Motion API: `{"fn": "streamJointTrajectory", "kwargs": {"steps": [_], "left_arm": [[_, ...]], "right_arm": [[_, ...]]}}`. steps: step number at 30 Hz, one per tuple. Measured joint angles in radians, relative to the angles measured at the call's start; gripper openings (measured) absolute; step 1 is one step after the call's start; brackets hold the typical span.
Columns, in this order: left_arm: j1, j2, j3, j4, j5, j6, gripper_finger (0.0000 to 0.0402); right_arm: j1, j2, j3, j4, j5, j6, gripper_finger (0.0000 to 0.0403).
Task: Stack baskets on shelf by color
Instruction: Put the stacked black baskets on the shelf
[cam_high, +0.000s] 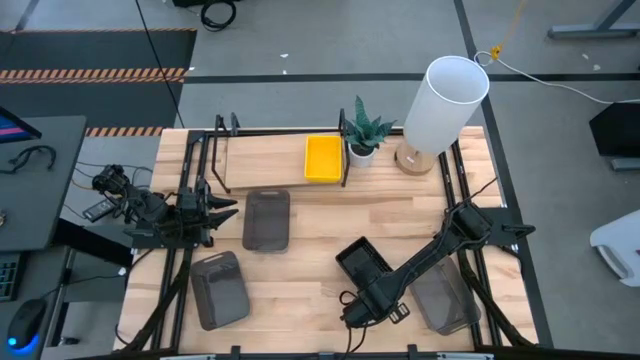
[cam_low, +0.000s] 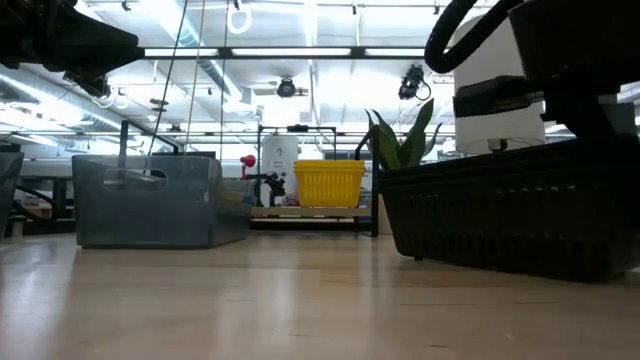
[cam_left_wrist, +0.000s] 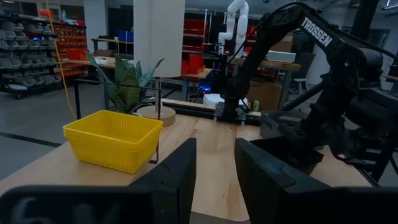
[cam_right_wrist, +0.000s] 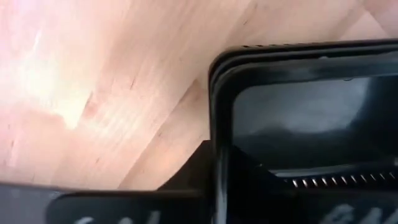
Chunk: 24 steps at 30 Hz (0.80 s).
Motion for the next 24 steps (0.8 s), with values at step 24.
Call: {"fn": "streamJointTrajectory", "kwargs": {"steps": [24], "left_arm": [[0.0,0.0,0.0,0.0,0.0,0.0,0.0117]], "right_arm": [[-0.171,0.001,0.347,-0.043,0.203,-0.079,0.0016]]}}
